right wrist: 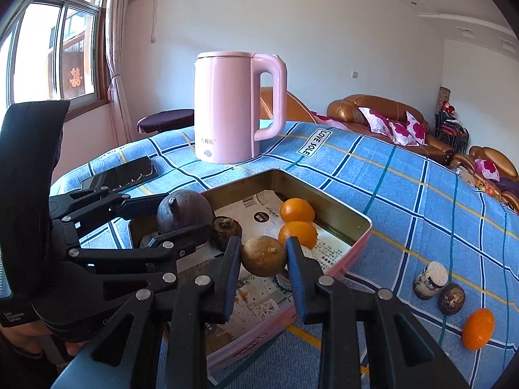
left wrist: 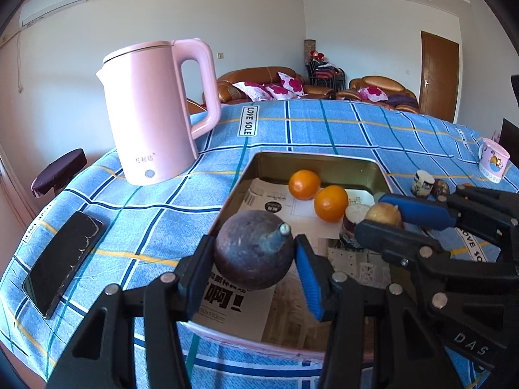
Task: Organize fruits
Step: 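Carry the purple and brown fruits over the tin with the left and right tools, then open the left tool over the tin while the right tool drops the brown fruit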
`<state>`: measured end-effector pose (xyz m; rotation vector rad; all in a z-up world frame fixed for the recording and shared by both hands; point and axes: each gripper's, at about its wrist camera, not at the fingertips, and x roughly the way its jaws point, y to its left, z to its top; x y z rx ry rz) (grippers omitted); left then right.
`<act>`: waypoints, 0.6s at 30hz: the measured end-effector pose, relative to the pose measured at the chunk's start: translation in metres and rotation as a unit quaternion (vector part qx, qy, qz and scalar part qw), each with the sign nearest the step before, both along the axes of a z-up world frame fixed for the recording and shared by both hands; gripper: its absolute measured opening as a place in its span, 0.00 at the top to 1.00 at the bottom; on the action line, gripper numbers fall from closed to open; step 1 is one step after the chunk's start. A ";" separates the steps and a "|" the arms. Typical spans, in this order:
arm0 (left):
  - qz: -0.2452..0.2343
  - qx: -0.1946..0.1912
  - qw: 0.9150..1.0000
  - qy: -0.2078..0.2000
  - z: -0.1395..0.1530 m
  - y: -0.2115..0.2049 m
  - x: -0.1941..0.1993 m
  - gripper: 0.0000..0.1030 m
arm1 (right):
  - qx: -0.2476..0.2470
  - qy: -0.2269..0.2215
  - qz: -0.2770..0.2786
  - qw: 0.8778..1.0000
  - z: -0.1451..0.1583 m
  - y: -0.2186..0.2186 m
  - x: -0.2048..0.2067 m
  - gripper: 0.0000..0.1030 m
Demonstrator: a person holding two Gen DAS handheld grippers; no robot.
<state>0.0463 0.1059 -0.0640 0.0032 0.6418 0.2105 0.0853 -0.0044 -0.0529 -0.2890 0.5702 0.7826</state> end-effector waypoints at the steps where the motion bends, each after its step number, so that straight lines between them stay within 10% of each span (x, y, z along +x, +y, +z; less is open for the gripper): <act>1: -0.001 0.000 1.000 0.004 -0.001 0.000 0.001 0.50 | -0.002 0.003 0.000 1.000 -0.001 0.000 0.001 0.71; 18: 0.004 0.013 1.000 0.022 -0.004 -0.001 0.005 0.46 | -0.006 0.038 0.002 0.999 -0.007 0.000 0.010 0.67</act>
